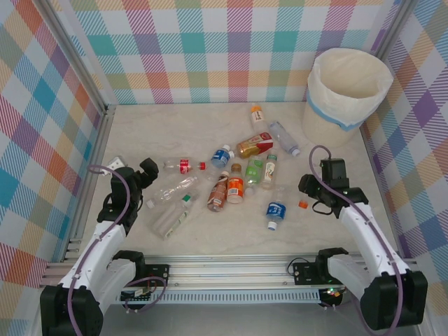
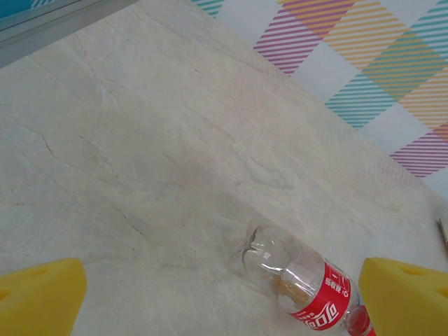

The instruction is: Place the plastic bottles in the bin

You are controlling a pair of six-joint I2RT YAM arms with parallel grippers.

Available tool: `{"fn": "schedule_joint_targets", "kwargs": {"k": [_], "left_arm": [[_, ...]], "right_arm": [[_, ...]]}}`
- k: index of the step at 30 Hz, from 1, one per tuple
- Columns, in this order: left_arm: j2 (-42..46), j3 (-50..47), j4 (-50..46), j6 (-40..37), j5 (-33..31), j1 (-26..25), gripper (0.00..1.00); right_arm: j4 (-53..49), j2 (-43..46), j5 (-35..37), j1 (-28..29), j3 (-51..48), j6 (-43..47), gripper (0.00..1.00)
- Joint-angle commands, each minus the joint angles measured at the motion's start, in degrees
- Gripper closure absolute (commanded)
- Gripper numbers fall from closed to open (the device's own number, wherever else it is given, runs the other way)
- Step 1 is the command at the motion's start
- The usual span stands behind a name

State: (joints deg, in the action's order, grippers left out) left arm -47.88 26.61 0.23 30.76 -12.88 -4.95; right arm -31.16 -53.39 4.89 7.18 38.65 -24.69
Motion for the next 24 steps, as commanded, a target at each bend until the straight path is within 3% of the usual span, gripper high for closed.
{"fn": "schedule_joint_targets", "kwargs": {"k": [1,6,11,17,24], "left_arm": [[1.52,1.15,1.88,1.44,0.08,0.55,0.0],[3.23,0.15,1.13,4.5,-1.52,0.62,0.0],[2.38,0.05,0.5,8.43,-0.34,0.61,0.0],[1.56,2.26,-2.66,8.7,1.11,0.73,0.0],[3.35,2.89,-5.86,8.83,0.03,0.81,0.0]], "right_arm": [[5.13,2.86,-3.04,0.27,0.66,0.81,0.49],[10.57,4.18,-7.32,0.25,6.63,-1.83,0.49],[23.06,-0.93,-8.46,0.29,15.03,-3.55,0.49],[31.22,-13.5,-9.22,0.25,32.03,-0.4,0.49],[27.27,-32.13,0.02,-1.12,57.77,9.23,0.47]]}}
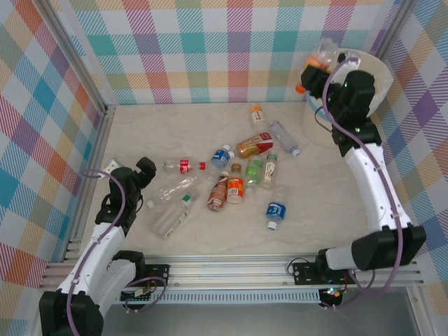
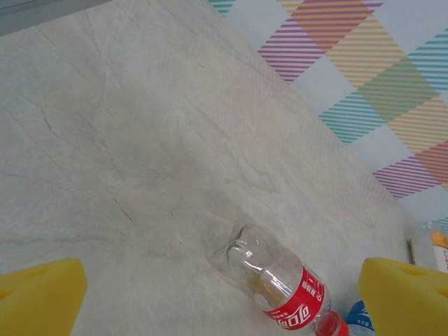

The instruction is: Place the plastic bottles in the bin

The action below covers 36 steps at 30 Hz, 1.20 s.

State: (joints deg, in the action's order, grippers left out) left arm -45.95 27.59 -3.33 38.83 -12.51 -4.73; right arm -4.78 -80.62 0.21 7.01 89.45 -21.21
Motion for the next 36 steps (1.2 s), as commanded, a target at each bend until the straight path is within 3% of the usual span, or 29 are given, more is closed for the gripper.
{"fn": "schedule_joint_targets", "kwargs": {"k": [1,12,18,22,28,36], "left_arm": [[1.82,1.94,-2.92,0.68,-0.38,0.57,0.0],[6.13,1.32,-9.55,0.9,-1.73,1.0,0.0],[6.75,1.57,-11.83,-0.64,0.91,1.13,0.0],[6.93,2.11,-15.03,-0.38,0.71,1.15,0.0],[4.85,4.79,-19.29,-0.29,0.86,1.16,0.0],[-2.85,11.74,-26.4,-1.72,2.8,0.9,0.0]], "right_arm": [[-0.25,-7.95,5.81,-1.65,10.98,6.77,0.47],[-13.35,-30.8,20.28,-7.04,42.05,12.79,0.44],[-19.22,-36.07,23.33,-7.62,49.3,14.66,0.37],[-21.71,-35.26,22.64,-7.57,49.44,13.37,0.25],[-22.58,-31.09,19.31,-7.52,44.65,12.96,0.18],[-18.89,-17.89,8.09,-7.45,26.39,10.27,0.0]]}}
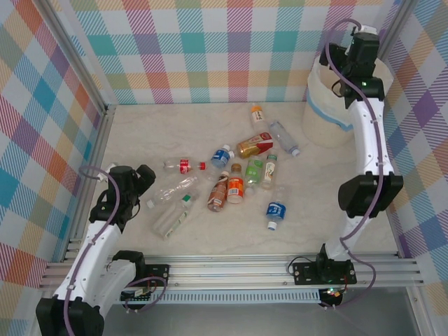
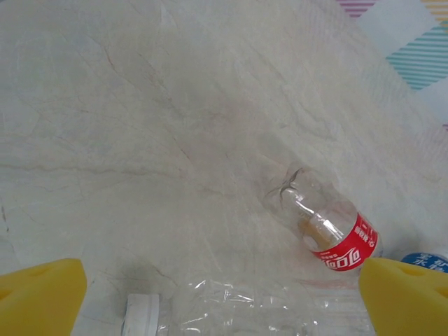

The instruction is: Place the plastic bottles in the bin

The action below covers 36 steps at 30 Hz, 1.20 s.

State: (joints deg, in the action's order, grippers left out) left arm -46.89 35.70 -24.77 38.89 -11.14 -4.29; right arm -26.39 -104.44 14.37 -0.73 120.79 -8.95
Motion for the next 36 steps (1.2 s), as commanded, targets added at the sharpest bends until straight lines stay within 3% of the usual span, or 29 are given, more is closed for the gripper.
{"fn": "schedule_joint_targets", "kwargs": {"k": [1,7,10,15,20,25,31,36], "left_arm": [[-2.93,5.05,-6.44,-2.37,1.75,0.06,0.0],[-7.56,14.17,-20.89,-4.48,-2.78,-5.6,0.0],[-7.8,15.71,-25.63,-4.56,-1.4,-9.05,0.0],[-9.11,13.18,-27.58,0.49,0.08,-15.7,0.0],[-10.24,7.76,-21.19,3.65,2.29,-23.82,0.0],[-13.62,3.87,-21.88,6.83,-6.85,-29.74,0.0],[-14.3,-0.63,-12.29,3.3,1.42,-33.01,0.0],[-16.15,-0.81,-13.43,2.25,2.12,-36.56,0.0]], "right_arm": [[4.23,8.72,-8.3,0.22,-8.86,-2.94,0.0],[15.5,23.75,-27.98,0.7,-32.93,-6.43,0.0],[18.03,28.87,-33.48,1.83,-41.41,-6.78,0.0],[19.69,34.08,-34.17,4.1,-51.26,-8.14,0.0],[26.72,34.7,-33.92,5.85,-59.24,-11.03,0.0],[20.7,30.61,-33.99,7.62,-54.81,-7.71,0.0],[21.93,29.35,-32.94,8.46,-54.96,-6.83,0.0],[22.29,29.16,-32.63,8.64,-56.18,-7.13,0.0]]}}
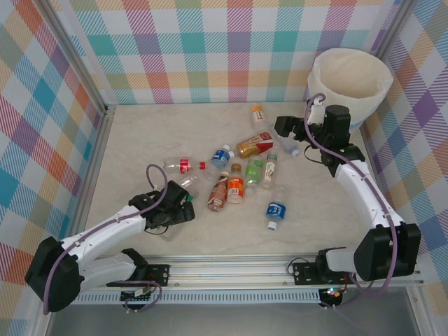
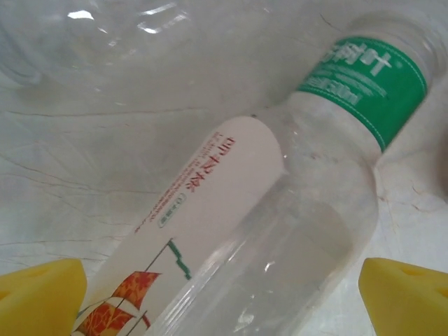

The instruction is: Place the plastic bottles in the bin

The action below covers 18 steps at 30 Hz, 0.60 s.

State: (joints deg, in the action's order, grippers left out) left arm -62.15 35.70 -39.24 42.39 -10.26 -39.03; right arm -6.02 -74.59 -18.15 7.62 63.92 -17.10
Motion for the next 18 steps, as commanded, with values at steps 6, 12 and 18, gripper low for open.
{"fn": "schedule_joint_targets", "kwargs": {"k": [6,12,18], "left_arm": [[-0.42,-3.3,4.47,-3.41,1.74,-5.6,0.0],[-1.35,-5.38,10.14,-6.05,5.23,-7.9,0.03],[-1.91,-6.54,11.72,-6.86,3.63,-8.72,0.09]], "right_arm": [[1.89,-0.55,0.83,0.47,-0.35,0.93,0.0],[1.04,-0.21,2.19,0.56,-0.73,1.2,0.0],[2.03,-0.21,3.2,0.58,-1.07,0.22,0.0]]}}
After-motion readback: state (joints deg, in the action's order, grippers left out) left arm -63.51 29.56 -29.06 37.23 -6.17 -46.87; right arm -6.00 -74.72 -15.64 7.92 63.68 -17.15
